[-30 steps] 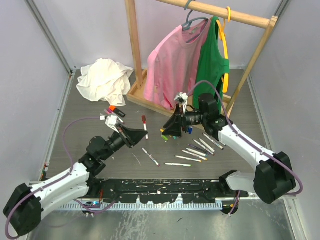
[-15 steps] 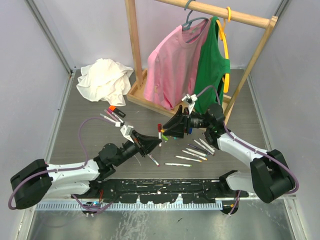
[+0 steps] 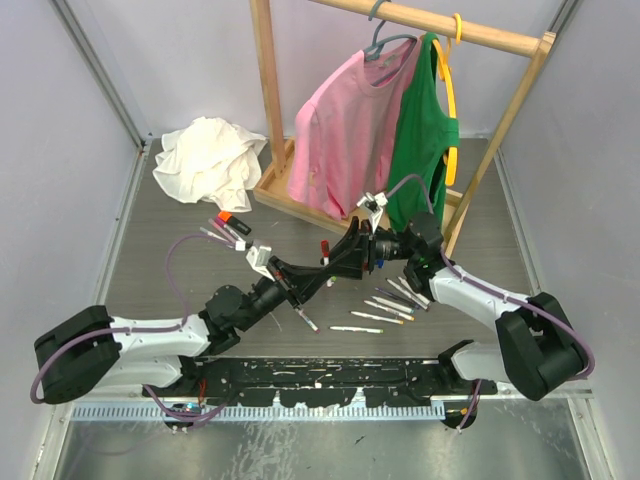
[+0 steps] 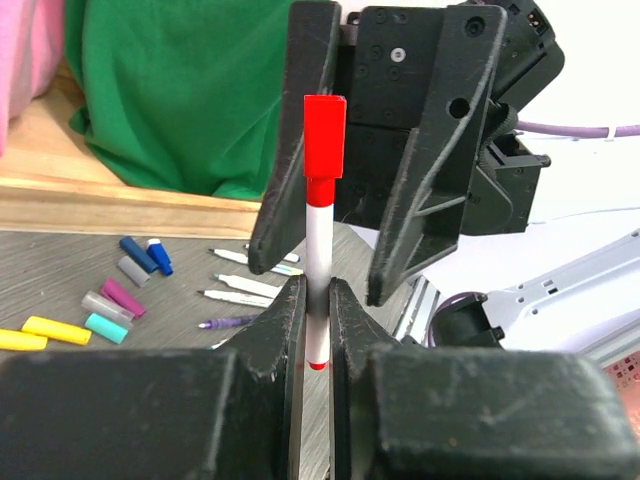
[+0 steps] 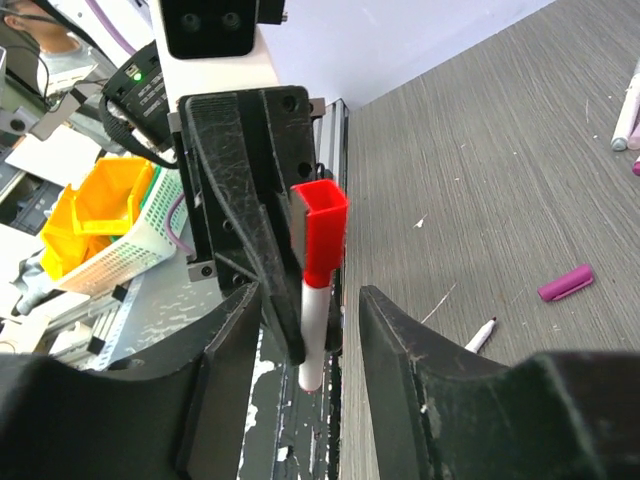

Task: Open the pen caps
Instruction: Pick up the pen from the center of the board, then open the pen cap from the pen.

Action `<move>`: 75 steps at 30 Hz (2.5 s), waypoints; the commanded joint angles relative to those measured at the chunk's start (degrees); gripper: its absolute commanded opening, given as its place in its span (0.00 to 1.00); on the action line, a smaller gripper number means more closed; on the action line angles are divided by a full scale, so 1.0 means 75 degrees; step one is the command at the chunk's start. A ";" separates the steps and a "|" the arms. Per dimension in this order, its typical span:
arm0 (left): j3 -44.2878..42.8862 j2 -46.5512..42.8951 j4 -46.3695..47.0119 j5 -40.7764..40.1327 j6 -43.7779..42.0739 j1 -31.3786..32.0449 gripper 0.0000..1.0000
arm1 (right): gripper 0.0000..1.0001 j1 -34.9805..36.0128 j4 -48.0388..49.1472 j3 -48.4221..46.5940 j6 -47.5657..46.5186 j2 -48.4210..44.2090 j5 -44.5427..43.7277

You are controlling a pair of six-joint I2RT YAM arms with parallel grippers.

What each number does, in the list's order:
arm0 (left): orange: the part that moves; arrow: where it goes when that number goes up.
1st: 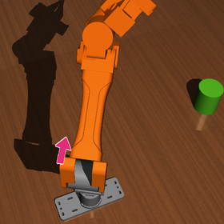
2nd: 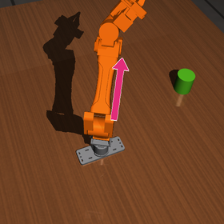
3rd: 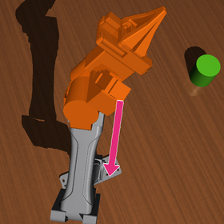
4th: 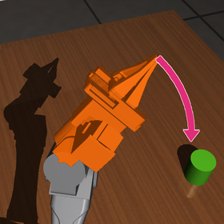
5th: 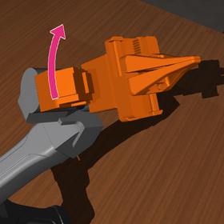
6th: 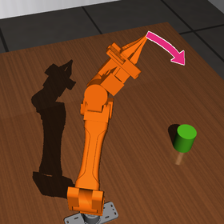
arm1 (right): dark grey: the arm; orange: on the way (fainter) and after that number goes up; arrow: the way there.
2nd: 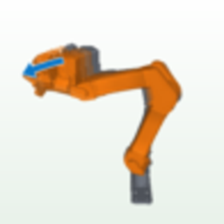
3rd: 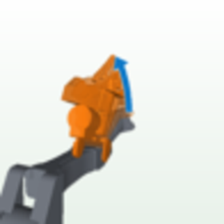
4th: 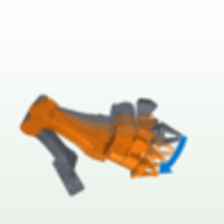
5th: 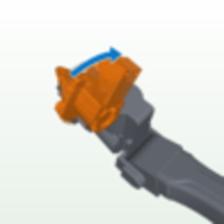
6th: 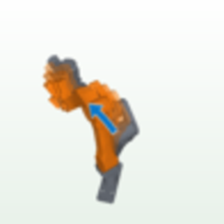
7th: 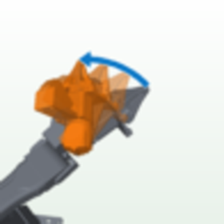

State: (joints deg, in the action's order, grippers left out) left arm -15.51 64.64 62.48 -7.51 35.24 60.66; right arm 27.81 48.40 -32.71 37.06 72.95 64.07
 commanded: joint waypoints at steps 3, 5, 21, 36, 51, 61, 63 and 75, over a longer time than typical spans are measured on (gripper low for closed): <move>-0.0371 0.0364 0.1167 -0.0214 0.0040 0.0199 0.00 | 0.45 0.0030 0.0590 0.0053 0.0302 -0.0075 -0.0291; -0.0353 0.0435 0.1277 -0.0279 0.0070 0.0216 0.00 | 0.42 0.0030 0.0711 0.0087 0.0419 -0.0082 -0.0316; -0.0206 0.0371 0.1329 -0.0487 0.0117 0.0233 0.00 | 0.32 -0.0051 0.1219 0.0132 0.0993 -0.0122 -0.0299; -0.0222 0.0399 0.1332 -0.0458 0.0151 0.0238 0.00 | 0.28 -0.0128 0.1498 0.0166 0.1243 -0.0058 -0.0277; -0.0305 0.0303 0.1009 -0.0260 0.0153 0.0233 0.31 | 0.01 -0.0119 0.0581 -0.0021 0.0563 -0.0141 -0.0191; -0.0167 -0.1925 -0.1715 -0.0435 -0.0327 0.0207 0.99 | 0.01 -0.0116 -0.1887 -0.0634 -0.1392 -0.0221 -0.0036; -0.0362 -0.2407 -0.2767 -0.0696 -0.0281 0.0113 0.98 | 0.01 -0.0084 -0.2511 -0.0821 -0.1837 -0.0204 -0.0006; -0.1233 -0.2732 -0.4372 -0.0696 0.0432 -0.0444 0.86 | 0.01 0.0168 -0.3190 -0.1041 -0.2397 -0.0190 0.0204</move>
State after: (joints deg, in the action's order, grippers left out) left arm -20.51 42.39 32.03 -12.23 36.86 58.35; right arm 28.49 24.34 -38.06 21.28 73.01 63.96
